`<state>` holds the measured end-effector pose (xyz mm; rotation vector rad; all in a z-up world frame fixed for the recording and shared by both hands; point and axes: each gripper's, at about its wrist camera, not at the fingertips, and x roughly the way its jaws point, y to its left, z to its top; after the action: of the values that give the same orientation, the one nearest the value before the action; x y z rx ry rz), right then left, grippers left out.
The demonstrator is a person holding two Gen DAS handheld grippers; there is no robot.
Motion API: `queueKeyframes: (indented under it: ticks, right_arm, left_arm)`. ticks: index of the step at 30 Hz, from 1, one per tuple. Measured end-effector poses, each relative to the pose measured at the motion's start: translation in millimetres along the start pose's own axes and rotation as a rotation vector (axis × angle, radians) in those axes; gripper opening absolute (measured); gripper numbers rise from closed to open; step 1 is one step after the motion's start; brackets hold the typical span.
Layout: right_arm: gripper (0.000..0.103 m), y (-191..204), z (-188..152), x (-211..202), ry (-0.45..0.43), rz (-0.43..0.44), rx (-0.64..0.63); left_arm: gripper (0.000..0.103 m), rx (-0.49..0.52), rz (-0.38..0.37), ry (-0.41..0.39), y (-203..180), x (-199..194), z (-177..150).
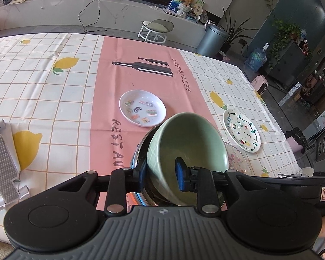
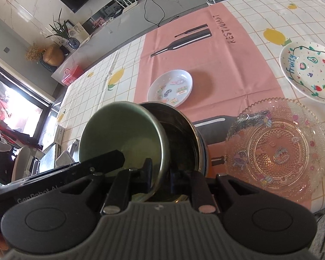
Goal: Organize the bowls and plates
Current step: 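Lower the green bowl into the steel bowls and open the left gripper, then withdraw the left gripper up from the bowl stack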
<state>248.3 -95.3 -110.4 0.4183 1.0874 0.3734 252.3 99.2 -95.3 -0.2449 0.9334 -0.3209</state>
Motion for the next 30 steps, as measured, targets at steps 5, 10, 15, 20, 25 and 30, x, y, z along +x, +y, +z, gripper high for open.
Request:
queueKeyframes:
  ticks: [5, 10, 15, 20, 25, 30]
  right_arm:
    - [0.027, 14.0, -2.5, 2.5, -0.025, -0.051, -0.099]
    - [0.021, 14.3, -4.0, 5.3, -0.043, -0.066, -0.126]
    - [0.01, 14.6, -2.2, 5.4, -0.063, -0.121, -0.162]
    - [0.011, 14.2, 0.6, 5.4, -0.07, -0.125, -0.178]
    - [0.032, 18.0, -0.1, 2.5, -0.053, -0.092, -0.179]
    - [0.059, 33.0, -7.5, -14.0, -0.159, -0.121, -0.261]
  left_arm:
    - [0.035, -0.002, -0.007, -0.036, 1.6, -4.9, 0.2]
    - [0.048, -0.007, -0.045, -0.079, 2.4, -13.9, 1.5]
    - [0.063, 0.055, -0.088, -0.141, -2.6, -31.5, 0.9]
    - [0.067, -0.012, -0.078, -0.141, 7.3, -31.2, 3.3]
    - [0.067, 0.002, 0.18, -0.092, 11.1, -11.5, 0.7]
    - [0.067, 0.008, 0.208, -0.071, 16.1, -4.7, -0.5]
